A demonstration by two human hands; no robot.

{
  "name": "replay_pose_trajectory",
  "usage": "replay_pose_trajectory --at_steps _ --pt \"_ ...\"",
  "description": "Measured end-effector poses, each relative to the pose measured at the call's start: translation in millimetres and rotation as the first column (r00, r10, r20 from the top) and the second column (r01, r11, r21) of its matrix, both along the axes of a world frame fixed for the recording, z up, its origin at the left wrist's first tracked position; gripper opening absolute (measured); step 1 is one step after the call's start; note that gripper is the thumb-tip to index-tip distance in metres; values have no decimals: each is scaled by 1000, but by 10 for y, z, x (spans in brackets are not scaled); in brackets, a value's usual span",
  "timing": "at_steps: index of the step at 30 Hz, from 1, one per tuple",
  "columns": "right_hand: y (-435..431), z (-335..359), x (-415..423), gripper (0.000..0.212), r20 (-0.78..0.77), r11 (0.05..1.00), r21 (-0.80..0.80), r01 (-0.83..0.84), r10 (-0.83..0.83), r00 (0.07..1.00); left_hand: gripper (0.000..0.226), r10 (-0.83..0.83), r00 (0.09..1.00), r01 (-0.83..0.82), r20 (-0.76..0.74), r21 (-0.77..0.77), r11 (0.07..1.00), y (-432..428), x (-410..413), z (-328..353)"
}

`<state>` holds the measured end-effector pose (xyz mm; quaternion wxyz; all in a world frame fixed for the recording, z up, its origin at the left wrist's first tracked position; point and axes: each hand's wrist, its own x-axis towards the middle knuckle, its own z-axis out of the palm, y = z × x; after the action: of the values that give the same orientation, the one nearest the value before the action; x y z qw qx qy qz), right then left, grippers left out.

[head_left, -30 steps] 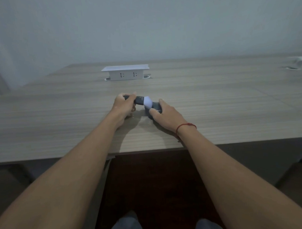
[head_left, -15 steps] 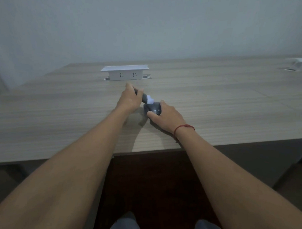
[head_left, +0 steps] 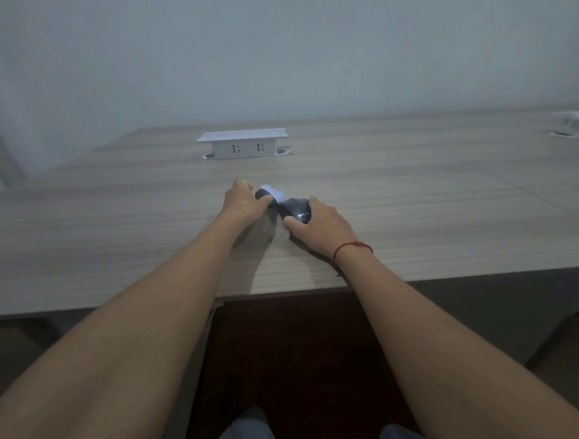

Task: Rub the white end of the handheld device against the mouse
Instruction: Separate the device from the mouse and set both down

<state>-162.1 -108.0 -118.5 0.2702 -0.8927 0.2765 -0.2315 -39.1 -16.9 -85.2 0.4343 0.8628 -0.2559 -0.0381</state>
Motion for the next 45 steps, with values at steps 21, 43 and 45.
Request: replay_pose_trajectory --at_steps 21,43,45 --pt "94 17 152 51 77 970 -6 242 -241 967 30 272 938 -290 216 58 955 82 -12 -271" --pt "128 16 109 50 42 969 -32 246 -245 969 40 299 921 -325 249 70 943 120 88 -294" --pt "127 13 114 50 43 968 -33 248 -247 968 38 311 918 -338 245 75 938 121 69 -282"
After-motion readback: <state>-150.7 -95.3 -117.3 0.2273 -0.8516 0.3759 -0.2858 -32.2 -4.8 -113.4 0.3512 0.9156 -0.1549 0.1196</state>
